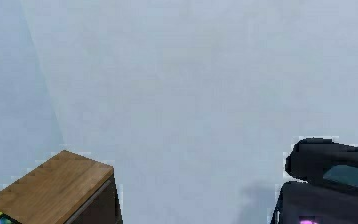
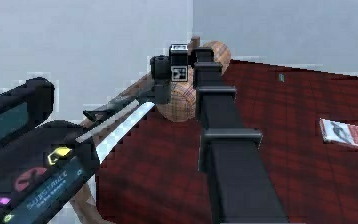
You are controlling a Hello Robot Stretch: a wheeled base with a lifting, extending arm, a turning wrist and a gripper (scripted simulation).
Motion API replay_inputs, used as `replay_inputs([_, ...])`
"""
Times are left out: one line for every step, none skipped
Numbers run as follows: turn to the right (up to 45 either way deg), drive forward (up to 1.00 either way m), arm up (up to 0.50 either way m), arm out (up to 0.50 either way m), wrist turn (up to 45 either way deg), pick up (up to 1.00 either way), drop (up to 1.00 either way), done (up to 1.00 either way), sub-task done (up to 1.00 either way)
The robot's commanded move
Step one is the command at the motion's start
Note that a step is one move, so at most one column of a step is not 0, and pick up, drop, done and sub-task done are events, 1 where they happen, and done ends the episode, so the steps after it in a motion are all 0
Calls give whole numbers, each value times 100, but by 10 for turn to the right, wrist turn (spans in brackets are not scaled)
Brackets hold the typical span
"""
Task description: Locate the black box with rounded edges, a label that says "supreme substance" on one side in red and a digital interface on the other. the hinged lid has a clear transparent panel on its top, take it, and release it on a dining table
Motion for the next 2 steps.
replay_inputs([0, 0, 0, 0, -390, 0, 0, 0, 0])
replay_inputs([0, 0, 0, -28, 0, 0, 0, 0, 0])
